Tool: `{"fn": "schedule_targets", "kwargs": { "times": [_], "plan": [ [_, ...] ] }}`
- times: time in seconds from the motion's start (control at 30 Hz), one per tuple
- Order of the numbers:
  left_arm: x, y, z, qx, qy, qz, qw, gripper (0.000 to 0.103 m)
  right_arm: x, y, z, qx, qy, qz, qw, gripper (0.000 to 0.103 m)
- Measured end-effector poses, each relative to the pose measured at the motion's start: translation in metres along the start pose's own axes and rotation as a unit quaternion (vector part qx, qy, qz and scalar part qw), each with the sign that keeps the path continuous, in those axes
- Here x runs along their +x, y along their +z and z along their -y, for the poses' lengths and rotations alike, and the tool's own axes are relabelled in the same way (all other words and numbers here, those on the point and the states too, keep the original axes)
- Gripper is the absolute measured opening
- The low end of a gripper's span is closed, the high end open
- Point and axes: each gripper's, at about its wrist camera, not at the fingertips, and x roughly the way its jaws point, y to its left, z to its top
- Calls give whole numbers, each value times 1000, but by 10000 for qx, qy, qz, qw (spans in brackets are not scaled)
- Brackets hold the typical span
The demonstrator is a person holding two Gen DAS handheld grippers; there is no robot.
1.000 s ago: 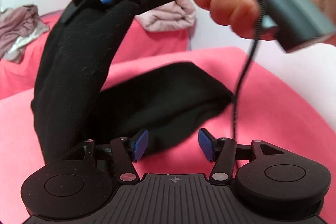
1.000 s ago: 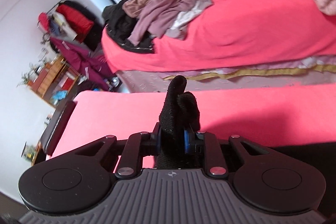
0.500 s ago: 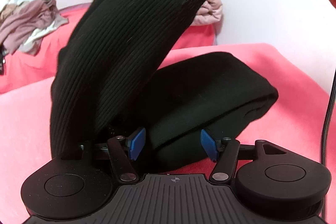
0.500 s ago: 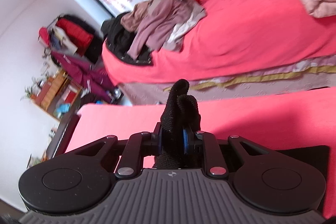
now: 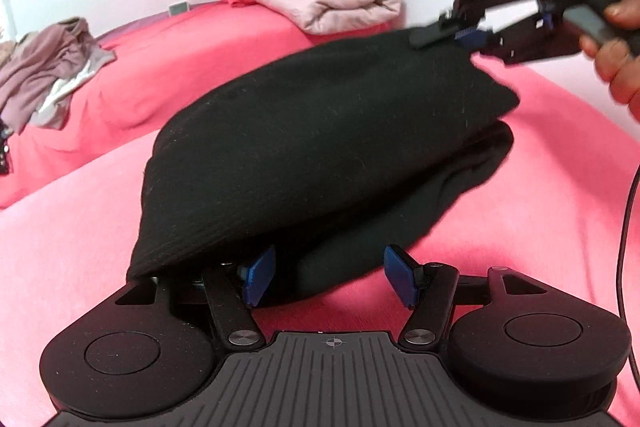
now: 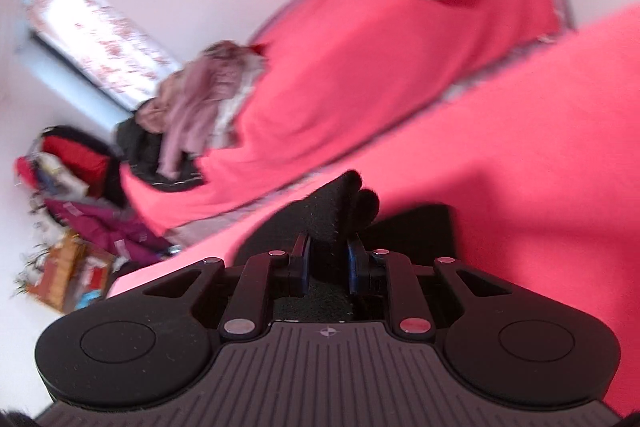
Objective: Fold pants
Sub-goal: 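Lift the end with the right gripper, fold it onto the stack, open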
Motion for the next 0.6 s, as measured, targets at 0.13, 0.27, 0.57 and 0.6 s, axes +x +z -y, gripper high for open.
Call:
{"fn": "schedule_targets", "kwargs": {
  "times": [0.13, 0.27, 0.57, 0.6],
  "plan": [
    [3, -3, 2, 41, -84, -164, 9998, 103, -8, -1, 4, 53, 94, 303, 9995, 20],
    [0, -9, 6, 112, -92, -183, 9997, 103, -24, 8, -3, -142, 107, 595, 9981, 20],
    [-45, -18, -20, -242, -1141, -727, 9905, 103, -13, -20, 49, 572, -581, 570, 9950, 59],
    [-54, -19, -27, -285, -1177, -766, 9897, 103, -18, -19, 50, 553, -637, 595, 9947, 60]
  ]
}}
